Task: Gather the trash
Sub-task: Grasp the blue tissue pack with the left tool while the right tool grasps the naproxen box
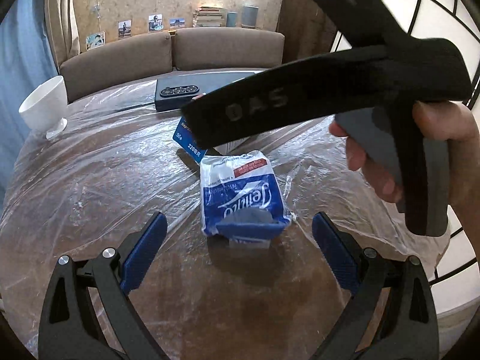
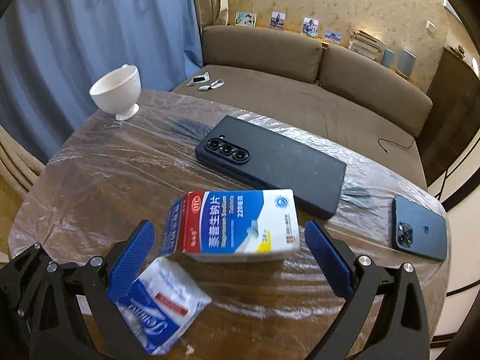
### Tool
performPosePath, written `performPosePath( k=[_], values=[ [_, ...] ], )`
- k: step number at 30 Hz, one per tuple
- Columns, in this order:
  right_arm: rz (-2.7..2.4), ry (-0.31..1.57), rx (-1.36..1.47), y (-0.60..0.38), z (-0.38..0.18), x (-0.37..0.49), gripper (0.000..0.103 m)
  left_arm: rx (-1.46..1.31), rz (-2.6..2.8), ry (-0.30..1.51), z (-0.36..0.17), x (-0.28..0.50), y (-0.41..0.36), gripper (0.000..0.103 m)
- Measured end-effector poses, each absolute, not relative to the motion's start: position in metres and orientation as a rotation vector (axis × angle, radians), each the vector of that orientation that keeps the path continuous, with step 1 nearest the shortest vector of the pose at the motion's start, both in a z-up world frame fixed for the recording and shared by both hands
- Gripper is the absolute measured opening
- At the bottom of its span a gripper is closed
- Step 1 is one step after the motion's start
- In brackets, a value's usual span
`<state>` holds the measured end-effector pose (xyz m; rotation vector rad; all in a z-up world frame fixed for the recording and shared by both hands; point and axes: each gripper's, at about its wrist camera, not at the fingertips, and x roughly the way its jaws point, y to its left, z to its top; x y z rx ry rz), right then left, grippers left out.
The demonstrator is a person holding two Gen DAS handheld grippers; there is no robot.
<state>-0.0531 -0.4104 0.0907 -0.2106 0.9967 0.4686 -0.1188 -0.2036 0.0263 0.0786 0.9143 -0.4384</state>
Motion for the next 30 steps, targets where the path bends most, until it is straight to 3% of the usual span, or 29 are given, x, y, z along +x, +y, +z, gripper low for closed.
performPosePath(
  k=[13,19,22,24,30],
  values=[
    [0.439,1.039,-0.097,-0.417,0.071,-0.031,0.098,0.081,-0.407,0.929,0.019,-0.102,-0.210,0.098],
    [0.444,1.038,-0.107,-0.417,0.071,-0.031,0.096,0.119,-0.417,0.930,0.019,-0.100,-0.219,0.076],
    [0.442,1.035,-0.120,-0.416,0.070,-0.033,0.096,0.136,-0.420,0.931,0.017,-0.099,-0.222,0.072],
    [0.442,1.036,-0.119,-0.416,0.069,-0.032,0.092,0.156,-0.415,0.921,0.017,-0.099,-0.222,0.063],
    [0.437,1.029,-0.132,-0.416,0.071,-0.034,0.084,0.139,-0.411,0.917,0.018,-0.102,-0.219,0.056]
  ],
)
